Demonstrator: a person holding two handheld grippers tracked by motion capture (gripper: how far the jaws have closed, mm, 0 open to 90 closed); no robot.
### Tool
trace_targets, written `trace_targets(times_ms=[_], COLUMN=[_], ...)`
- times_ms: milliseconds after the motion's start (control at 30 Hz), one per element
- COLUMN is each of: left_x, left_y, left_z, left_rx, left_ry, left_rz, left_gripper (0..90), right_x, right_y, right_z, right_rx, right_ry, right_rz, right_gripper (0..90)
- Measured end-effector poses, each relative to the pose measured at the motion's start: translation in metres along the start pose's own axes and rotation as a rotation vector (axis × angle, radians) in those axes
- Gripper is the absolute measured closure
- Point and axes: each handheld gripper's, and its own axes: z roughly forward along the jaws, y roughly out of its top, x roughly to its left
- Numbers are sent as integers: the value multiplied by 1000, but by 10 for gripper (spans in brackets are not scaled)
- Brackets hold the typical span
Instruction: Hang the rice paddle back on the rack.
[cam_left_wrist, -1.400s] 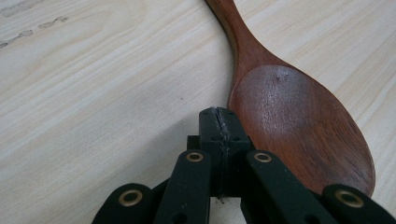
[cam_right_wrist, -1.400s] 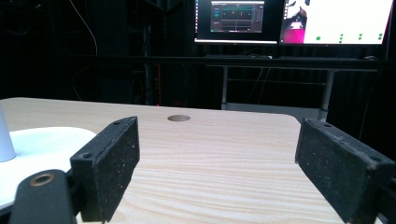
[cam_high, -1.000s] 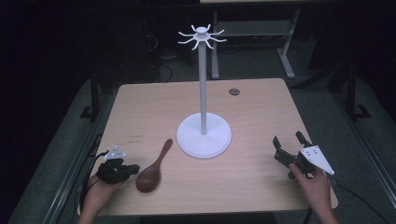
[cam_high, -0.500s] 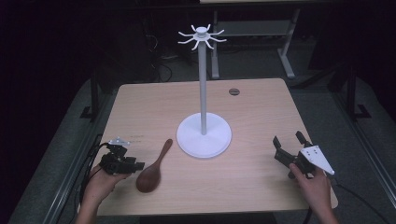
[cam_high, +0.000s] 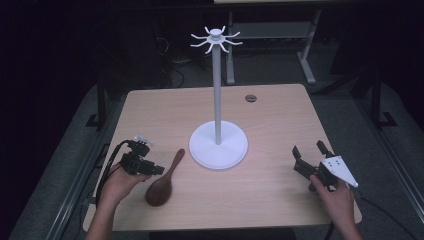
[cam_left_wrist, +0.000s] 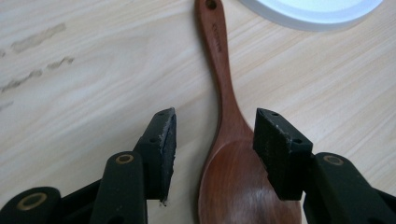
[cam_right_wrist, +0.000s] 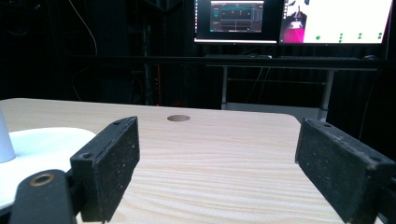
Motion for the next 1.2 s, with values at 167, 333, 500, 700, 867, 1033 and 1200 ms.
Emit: trace_targets(times_ms=[167,333,500,700,867,1033,1200], left_x=[-8,-15,-19,-23,-24,-24,-22], left_y=[16,28,37,44,47,47,46], left_z=[9,22,33,45,53,56,60], left_rx=[52,110,148,204,231,247,255], left_ry=[-2,21,40,84,105,113,113], left_rz=[17,22,23,45,50,48,51], left_gripper=[497,511,522,555,602,643,675], right_x=[0,0,0,0,0,0,0], right_y=[0,0,0,0,0,0,0], right_z=[0,0,0,0,0,0,0], right_rx=[0,0,0,0,0,0,0], right_ry=[0,0,0,0,0,0,0], right_rz=[0,0,1,1,1,0,0], right_gripper=[131,130,131,130,131,131,131])
